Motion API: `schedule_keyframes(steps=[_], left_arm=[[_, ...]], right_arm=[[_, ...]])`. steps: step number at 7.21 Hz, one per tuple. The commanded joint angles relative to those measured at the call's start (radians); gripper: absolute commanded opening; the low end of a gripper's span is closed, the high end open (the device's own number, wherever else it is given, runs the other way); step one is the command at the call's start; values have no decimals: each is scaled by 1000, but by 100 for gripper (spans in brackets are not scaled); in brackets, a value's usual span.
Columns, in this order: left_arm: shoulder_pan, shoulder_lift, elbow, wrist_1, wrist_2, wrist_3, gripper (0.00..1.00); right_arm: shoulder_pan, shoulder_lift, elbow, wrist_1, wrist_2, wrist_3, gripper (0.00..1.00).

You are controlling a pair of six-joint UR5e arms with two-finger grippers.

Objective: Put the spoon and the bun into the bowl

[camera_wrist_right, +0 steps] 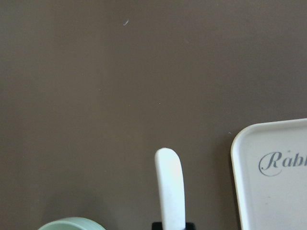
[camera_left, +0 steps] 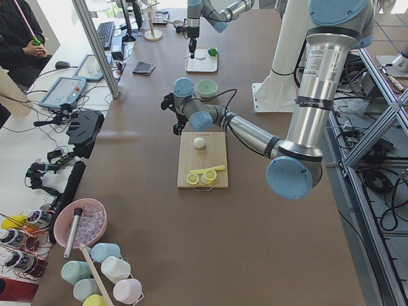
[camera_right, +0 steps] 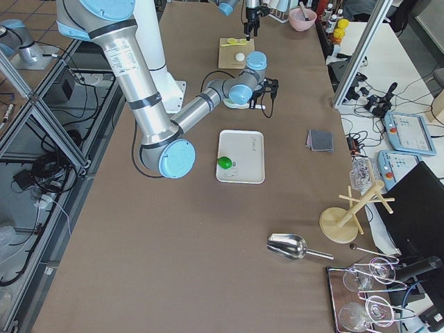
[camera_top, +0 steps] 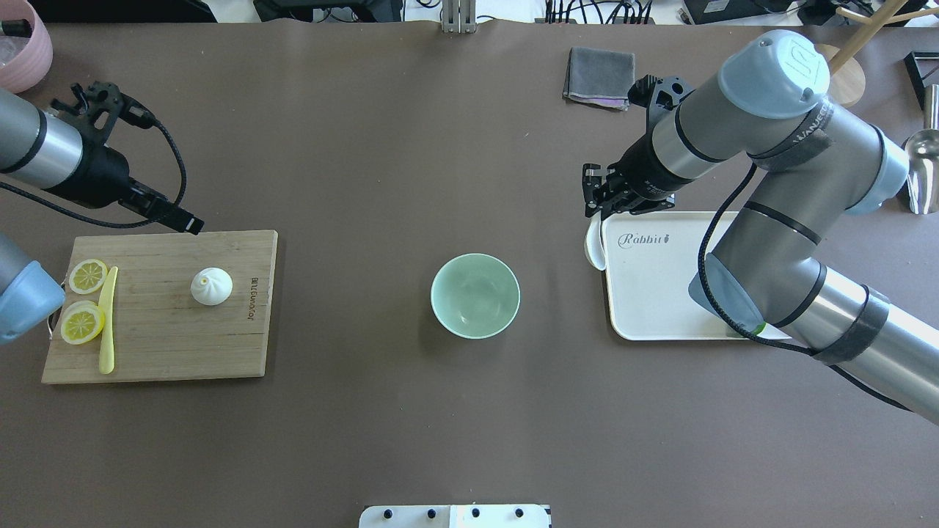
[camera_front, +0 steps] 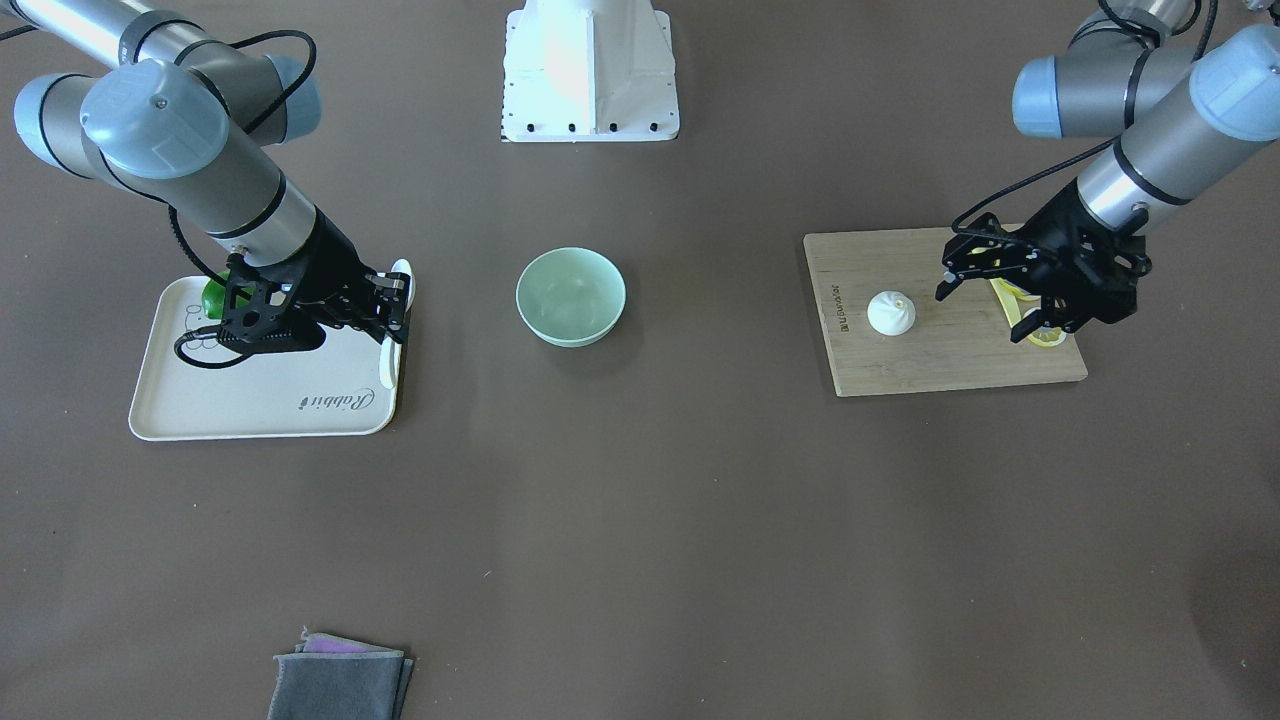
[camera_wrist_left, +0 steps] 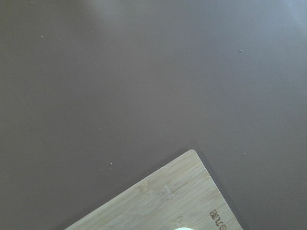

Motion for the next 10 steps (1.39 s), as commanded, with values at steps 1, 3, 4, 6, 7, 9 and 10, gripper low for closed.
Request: schedule_keyframes(steps=[1,3,4,6,7,9,10], left_arm=[[111,35,4,-22,165,-23,98],[135,65,13,-56,164,-15,98],[145,68,15,-62,156,-23,98],[179,69,22,-62,164,-24,98],[190,66,32,-62,165,-23,98],[195,65,56,-69,165,-17,98],[195,62,74,-97,165,-20,86]], right_arm=[[-11,32,-3,-4,-6,52,0],[-32,74,-10,-4,-25,66,0],[-37,81,-15,-5,-25,66,0],[-47,155,-87,-4,-35,66,0],[-57,167,-96,-4,-45,66,0],[-63,167,-96,-4,-45,66,0],[-67,169,-98,-2,-48,65,0]])
